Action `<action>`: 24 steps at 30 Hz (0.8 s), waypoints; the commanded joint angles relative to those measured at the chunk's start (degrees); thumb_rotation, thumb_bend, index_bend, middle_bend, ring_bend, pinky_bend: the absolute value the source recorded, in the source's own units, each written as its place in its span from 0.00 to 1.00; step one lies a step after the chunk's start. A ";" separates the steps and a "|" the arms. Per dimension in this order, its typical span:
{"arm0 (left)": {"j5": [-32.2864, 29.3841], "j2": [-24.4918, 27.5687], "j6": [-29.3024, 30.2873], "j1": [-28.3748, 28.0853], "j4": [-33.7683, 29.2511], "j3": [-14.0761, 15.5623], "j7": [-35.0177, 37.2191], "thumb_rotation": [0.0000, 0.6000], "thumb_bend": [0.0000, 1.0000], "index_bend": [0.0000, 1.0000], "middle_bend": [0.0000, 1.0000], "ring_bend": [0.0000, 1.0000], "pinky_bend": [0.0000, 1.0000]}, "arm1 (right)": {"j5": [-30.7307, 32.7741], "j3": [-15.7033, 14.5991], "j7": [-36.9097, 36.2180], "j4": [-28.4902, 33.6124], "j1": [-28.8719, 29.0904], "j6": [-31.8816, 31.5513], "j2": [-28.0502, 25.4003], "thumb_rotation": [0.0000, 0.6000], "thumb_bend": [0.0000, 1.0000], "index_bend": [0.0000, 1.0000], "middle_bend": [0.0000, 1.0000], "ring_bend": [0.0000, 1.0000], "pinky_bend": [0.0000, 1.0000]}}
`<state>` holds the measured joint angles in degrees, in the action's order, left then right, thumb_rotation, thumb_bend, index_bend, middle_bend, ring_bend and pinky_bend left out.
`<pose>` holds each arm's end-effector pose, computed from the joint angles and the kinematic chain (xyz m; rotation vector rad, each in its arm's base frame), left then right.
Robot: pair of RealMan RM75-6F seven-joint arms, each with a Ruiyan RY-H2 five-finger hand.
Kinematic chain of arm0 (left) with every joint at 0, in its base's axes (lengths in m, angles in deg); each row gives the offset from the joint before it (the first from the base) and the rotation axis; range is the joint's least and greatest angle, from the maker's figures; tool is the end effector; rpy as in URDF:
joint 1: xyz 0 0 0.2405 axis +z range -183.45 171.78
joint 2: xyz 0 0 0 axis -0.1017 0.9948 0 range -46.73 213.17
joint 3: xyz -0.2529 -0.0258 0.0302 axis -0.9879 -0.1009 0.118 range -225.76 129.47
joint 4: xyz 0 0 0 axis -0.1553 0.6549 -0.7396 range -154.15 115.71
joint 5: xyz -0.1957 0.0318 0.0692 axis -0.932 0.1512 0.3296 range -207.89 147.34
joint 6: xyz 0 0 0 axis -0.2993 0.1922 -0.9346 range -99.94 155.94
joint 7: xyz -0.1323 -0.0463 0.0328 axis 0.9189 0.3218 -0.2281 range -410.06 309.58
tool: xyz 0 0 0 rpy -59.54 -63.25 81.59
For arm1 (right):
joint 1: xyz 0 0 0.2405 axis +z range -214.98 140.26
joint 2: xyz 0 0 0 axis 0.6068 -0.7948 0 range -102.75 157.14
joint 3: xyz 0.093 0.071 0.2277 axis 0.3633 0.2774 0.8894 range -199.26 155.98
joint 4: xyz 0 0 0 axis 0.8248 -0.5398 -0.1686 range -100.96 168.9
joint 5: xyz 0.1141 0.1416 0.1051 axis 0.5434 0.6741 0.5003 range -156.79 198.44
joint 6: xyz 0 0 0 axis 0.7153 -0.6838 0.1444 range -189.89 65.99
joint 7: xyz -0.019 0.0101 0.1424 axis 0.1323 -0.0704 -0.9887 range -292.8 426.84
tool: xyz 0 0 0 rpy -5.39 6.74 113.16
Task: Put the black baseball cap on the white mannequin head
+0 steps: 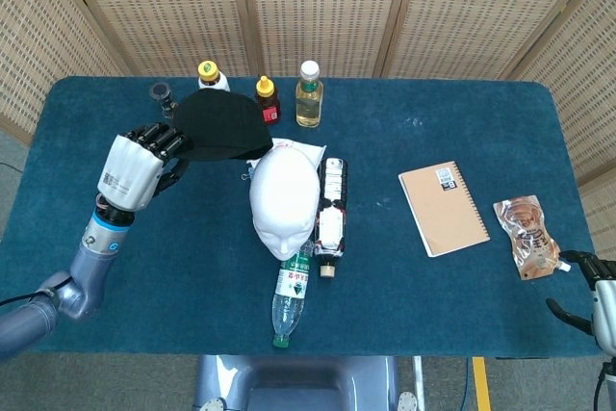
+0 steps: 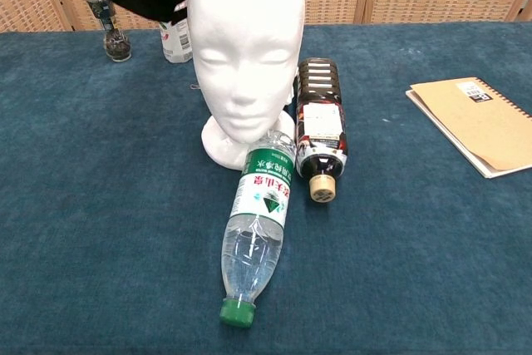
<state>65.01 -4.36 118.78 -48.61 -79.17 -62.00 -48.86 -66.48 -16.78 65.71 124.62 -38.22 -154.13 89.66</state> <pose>-0.1353 0.3758 0.1084 -1.5464 -0.1276 -1.5210 -0.3219 -0.1557 0.1909 1.2745 -0.8036 0.9152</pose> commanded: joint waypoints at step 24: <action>1.03 -6.66 -6.90 -14.39 1.98 -2.90 -7.50 1.00 0.48 0.79 0.56 0.50 0.75 | 1.20 0.17 -0.89 -1.08 -0.19 0.49 0.17 1.00 0.09 0.31 0.37 0.41 0.32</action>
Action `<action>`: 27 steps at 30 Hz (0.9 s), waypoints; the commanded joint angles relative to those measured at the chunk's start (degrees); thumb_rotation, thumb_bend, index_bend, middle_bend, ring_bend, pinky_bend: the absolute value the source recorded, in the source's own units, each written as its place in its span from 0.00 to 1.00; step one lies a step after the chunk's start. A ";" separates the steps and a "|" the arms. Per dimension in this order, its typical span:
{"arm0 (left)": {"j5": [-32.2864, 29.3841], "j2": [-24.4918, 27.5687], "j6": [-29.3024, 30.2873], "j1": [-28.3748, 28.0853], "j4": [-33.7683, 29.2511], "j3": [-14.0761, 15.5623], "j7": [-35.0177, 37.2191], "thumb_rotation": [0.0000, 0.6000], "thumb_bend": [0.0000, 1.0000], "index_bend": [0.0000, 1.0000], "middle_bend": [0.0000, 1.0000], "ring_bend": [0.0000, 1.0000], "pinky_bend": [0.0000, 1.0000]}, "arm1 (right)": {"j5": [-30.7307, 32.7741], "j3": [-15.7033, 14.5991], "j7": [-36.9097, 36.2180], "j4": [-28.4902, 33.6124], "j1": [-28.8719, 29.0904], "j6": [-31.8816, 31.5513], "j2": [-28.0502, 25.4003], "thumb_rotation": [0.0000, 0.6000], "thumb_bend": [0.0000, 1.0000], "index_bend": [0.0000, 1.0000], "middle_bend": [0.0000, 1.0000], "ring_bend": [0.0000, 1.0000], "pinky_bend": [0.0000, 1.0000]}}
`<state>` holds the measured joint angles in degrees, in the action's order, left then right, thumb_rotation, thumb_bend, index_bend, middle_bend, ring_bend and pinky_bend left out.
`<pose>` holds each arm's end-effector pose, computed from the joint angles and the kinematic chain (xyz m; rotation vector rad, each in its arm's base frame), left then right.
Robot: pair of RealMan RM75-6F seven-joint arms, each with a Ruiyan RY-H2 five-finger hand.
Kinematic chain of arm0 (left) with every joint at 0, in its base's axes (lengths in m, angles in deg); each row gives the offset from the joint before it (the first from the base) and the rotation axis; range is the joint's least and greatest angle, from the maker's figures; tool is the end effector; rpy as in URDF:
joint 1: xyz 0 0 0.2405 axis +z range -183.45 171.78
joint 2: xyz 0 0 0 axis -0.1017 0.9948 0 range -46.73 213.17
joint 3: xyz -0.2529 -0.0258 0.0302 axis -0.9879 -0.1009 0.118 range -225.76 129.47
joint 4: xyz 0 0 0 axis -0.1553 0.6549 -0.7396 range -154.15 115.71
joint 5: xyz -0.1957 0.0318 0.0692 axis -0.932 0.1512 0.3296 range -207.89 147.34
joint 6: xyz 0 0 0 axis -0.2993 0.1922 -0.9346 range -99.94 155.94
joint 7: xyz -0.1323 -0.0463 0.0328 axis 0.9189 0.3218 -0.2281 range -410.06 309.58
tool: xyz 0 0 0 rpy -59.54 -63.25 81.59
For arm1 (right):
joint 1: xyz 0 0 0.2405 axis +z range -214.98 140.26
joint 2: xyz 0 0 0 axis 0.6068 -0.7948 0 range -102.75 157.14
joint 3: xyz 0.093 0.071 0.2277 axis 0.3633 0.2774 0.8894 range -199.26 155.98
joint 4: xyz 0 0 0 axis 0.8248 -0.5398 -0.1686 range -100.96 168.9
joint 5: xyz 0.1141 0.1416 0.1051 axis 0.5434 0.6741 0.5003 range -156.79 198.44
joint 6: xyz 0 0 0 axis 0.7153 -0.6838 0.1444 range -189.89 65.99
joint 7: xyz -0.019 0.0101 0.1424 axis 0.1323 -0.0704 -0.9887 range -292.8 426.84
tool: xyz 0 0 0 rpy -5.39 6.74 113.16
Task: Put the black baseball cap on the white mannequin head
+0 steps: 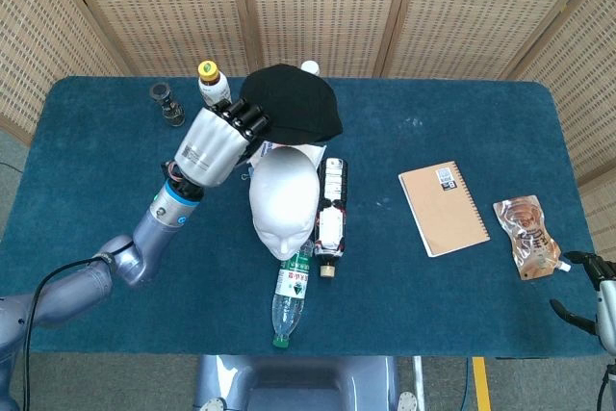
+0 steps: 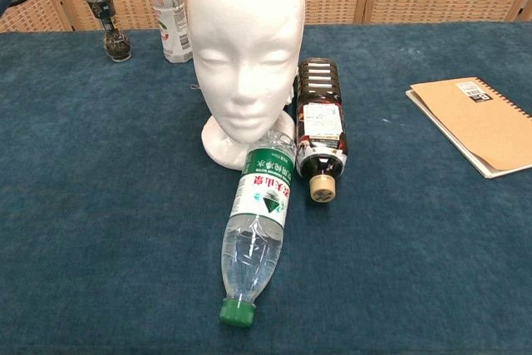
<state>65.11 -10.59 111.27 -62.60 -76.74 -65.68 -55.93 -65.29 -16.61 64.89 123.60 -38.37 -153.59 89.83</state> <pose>-0.0314 0.4049 0.0700 -1.6246 0.0271 -1.5796 -0.3284 -0.1553 0.1923 1.2582 -0.8158 0.8990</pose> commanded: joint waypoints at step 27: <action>9.81 5.15 9.88 6.42 -9.66 9.36 -4.11 1.00 0.48 0.79 0.56 0.50 0.74 | -0.08 -0.02 -0.46 -0.20 -0.14 -0.08 -0.06 1.00 0.09 0.31 0.37 0.41 0.32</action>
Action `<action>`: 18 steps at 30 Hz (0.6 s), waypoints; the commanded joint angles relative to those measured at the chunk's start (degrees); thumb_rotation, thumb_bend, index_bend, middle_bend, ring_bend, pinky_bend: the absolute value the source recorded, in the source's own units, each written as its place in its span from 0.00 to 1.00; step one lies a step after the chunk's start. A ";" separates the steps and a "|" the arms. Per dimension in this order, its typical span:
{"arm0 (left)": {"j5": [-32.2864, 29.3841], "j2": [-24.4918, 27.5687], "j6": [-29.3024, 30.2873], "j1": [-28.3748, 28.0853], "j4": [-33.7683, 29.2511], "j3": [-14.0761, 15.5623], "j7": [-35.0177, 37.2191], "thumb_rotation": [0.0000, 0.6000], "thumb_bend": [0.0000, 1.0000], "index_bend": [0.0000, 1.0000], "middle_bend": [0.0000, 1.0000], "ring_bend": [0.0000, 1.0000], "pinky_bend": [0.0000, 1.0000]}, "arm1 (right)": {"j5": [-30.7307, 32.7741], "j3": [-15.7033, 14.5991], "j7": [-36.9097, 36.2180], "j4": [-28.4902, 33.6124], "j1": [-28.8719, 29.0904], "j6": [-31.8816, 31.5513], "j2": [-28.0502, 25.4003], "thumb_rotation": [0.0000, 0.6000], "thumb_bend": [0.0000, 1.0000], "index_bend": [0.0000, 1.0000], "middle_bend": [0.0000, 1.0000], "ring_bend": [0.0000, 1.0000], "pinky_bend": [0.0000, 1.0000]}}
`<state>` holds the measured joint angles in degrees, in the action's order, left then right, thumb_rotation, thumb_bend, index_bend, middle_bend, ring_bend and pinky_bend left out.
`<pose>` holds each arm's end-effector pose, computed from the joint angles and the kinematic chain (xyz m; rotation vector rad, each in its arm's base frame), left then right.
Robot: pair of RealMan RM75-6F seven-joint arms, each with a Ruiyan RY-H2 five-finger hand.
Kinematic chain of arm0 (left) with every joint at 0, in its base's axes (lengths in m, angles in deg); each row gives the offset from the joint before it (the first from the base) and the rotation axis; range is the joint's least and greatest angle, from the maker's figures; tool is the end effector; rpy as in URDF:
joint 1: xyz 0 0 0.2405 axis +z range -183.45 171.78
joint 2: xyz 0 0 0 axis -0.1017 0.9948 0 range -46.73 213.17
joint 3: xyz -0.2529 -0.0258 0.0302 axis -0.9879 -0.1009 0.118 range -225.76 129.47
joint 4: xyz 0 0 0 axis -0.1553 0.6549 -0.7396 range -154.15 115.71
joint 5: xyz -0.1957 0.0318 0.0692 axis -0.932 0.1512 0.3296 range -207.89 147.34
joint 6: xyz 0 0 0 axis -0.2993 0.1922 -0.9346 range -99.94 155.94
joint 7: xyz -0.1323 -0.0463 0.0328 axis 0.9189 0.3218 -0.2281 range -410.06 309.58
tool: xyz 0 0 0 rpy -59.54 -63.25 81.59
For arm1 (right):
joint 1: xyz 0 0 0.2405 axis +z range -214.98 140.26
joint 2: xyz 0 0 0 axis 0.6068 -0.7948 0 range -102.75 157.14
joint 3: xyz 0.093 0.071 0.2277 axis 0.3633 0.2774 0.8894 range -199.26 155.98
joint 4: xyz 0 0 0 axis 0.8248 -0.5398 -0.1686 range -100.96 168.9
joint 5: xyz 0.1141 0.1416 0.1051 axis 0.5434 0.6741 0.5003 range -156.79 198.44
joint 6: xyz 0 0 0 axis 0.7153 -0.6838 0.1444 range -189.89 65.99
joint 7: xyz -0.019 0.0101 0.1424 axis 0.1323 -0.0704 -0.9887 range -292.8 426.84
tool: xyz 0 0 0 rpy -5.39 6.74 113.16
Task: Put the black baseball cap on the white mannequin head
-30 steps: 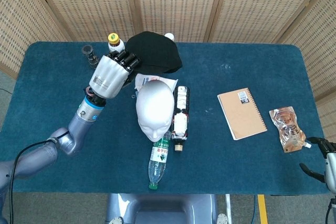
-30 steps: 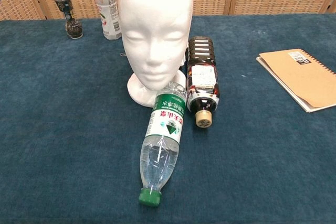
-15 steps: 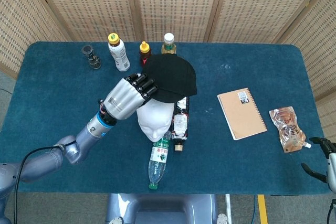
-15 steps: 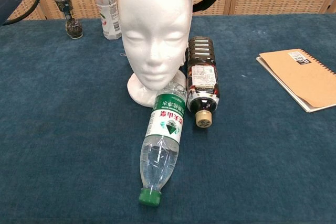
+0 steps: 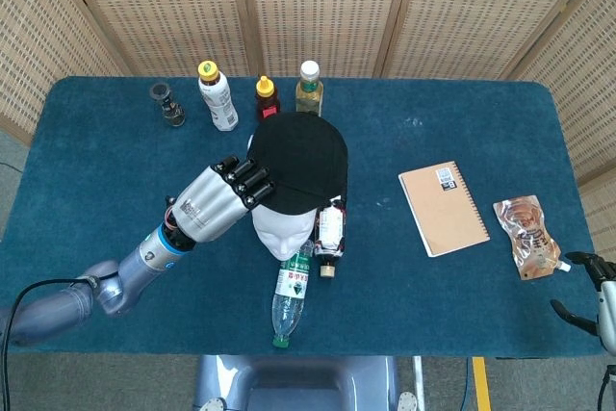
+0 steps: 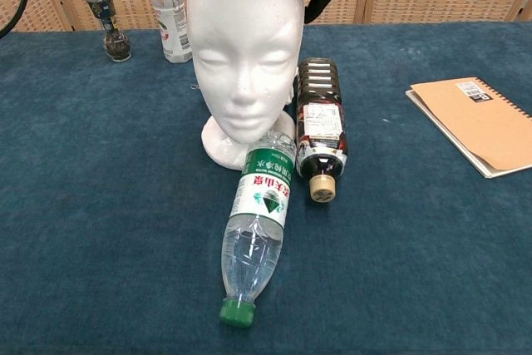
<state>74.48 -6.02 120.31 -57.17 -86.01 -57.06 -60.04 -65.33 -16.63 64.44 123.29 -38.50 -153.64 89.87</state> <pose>-0.0588 0.3437 0.0664 -1.7330 0.1690 -1.6462 -0.3295 -0.1545 0.1927 1.2564 -0.8183 0.9005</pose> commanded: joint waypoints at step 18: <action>2.32 -1.34 -0.01 3.16 0.53 3.06 0.14 1.00 0.48 0.79 0.56 0.50 0.74 | -0.22 -0.18 0.24 0.21 -0.05 0.00 0.03 1.00 0.09 0.31 0.37 0.41 0.32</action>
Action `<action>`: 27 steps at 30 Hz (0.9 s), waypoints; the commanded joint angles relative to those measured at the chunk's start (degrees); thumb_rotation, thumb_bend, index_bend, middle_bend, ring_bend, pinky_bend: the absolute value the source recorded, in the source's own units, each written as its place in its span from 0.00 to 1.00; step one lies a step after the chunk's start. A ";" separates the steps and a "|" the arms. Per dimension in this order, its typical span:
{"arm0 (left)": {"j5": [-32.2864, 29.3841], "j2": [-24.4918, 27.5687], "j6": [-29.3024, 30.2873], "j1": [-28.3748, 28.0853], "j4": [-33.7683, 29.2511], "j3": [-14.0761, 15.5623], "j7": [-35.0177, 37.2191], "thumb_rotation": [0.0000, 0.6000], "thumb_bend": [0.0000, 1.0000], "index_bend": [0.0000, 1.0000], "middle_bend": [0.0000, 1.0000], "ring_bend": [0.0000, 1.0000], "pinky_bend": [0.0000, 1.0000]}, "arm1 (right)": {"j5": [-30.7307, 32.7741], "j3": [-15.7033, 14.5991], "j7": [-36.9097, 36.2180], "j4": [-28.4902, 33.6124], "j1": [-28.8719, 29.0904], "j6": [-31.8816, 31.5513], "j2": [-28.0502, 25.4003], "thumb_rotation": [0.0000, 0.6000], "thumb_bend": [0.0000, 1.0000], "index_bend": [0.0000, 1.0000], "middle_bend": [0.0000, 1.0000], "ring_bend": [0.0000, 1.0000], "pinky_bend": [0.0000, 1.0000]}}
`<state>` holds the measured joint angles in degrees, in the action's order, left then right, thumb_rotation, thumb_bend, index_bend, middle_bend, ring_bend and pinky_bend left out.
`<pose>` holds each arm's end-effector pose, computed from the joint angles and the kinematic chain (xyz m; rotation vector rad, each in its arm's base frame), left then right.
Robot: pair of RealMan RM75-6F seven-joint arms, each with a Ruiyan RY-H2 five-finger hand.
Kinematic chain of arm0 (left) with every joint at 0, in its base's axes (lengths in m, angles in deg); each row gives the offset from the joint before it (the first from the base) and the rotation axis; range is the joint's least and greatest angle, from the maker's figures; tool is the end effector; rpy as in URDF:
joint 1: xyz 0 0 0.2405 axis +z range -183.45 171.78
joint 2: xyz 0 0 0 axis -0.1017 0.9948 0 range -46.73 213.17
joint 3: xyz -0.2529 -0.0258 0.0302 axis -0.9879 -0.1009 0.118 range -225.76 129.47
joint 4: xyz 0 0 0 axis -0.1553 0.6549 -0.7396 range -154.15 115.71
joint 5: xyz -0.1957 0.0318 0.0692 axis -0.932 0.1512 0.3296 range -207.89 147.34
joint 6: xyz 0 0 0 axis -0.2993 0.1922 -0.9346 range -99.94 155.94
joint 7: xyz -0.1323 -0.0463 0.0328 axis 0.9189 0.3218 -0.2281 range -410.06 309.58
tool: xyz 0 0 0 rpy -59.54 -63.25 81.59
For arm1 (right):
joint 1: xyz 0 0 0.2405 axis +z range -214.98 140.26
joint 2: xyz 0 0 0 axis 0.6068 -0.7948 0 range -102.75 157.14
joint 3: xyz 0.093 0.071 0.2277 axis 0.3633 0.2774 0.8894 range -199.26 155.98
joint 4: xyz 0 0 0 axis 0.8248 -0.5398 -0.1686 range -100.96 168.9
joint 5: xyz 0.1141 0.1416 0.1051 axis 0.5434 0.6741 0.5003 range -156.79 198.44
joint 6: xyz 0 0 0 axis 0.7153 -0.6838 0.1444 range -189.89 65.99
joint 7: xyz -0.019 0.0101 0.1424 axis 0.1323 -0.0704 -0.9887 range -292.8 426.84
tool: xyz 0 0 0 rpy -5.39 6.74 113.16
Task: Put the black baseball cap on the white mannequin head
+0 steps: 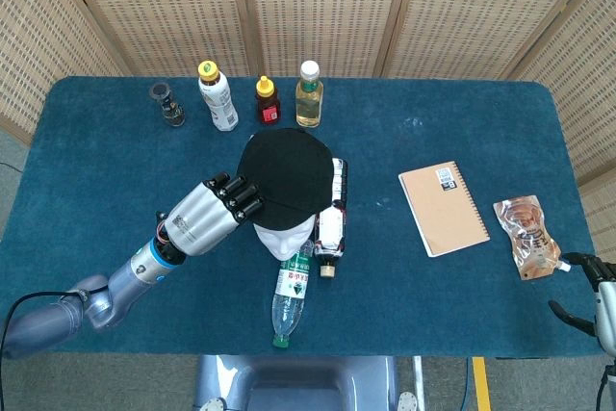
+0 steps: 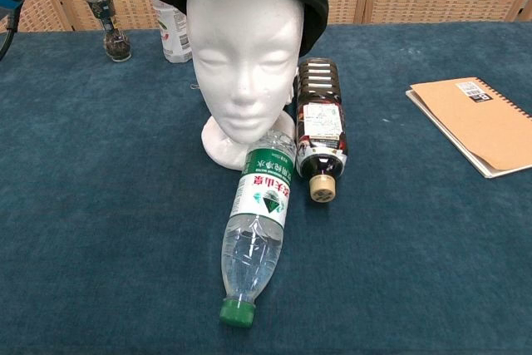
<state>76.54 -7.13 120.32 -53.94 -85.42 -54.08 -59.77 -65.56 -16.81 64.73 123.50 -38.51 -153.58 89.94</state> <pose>-0.0821 0.3282 0.0504 -1.8046 0.1273 -1.6067 -0.3286 -0.1539 0.1910 1.2620 -0.8206 0.8994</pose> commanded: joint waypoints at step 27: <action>-2.28 2.30 -4.19 2.58 -7.06 -0.52 -3.28 1.00 0.25 0.51 0.42 0.34 0.59 | 0.07 0.02 -0.59 -0.52 -0.01 0.09 0.12 1.00 0.09 0.31 0.38 0.41 0.32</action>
<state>74.47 -5.01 116.19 -51.51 -92.23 -54.42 -62.97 -65.50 -16.79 64.14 122.97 -38.52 -153.49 90.06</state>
